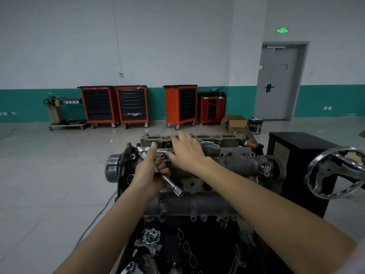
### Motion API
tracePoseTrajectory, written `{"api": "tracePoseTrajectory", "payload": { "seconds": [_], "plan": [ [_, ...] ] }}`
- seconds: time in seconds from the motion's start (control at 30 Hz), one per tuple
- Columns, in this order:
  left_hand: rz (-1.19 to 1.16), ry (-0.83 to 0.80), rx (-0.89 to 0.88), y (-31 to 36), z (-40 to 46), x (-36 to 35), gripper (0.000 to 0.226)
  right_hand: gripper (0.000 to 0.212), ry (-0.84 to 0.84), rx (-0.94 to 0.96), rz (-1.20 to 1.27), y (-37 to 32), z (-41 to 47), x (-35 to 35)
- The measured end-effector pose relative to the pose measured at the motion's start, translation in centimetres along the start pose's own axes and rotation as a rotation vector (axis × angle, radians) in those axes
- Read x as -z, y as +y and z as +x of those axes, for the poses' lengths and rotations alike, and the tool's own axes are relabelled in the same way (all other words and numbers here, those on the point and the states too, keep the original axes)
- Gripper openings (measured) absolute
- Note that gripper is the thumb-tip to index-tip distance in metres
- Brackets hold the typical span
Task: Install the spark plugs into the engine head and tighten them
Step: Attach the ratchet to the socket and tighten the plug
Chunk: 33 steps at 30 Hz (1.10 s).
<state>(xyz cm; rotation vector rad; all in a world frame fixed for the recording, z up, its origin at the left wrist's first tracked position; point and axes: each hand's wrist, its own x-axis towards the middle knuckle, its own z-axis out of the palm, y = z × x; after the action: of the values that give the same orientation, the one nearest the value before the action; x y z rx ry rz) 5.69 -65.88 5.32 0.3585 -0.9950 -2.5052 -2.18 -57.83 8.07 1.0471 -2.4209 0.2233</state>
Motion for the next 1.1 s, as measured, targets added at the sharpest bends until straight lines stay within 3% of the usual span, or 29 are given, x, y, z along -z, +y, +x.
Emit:
{"api": "tracePoseTrajectory", "payload": {
  "seconds": [0.1,0.23,0.37,0.63,0.8,0.97,1.1],
  "plan": [
    [-0.014,0.034,0.028,0.1,0.8,0.6,0.028,0.038,-0.100,0.033,-0.110,0.1,1.3,-0.8],
    [-0.005,0.107,-0.038,0.0,1.3,0.3,0.025,0.024,0.070,0.118,-0.129,-0.1,0.2,-1.1],
    [0.147,0.146,-0.214,-0.6,0.6,-1.1,0.020,0.028,0.323,0.015,0.154,0.0,-2.7,-0.3],
    [0.139,-0.018,-0.226,-5.2,-3.0,-10.2,0.024,0.039,0.283,-0.222,0.457,5.4,-8.6,5.9],
    [0.167,-0.172,-0.079,-12.6,-6.5,-17.3,0.021,0.030,0.300,-0.409,0.465,13.2,-15.7,9.3],
    [0.134,-0.360,0.110,-22.0,-10.2,-25.4,0.019,0.018,0.333,-0.607,0.262,21.6,-24.1,13.2],
    [0.224,-0.539,0.339,-29.2,-12.6,-30.3,0.025,0.024,0.347,-0.855,0.258,26.5,-30.5,14.7]
  ]
}}
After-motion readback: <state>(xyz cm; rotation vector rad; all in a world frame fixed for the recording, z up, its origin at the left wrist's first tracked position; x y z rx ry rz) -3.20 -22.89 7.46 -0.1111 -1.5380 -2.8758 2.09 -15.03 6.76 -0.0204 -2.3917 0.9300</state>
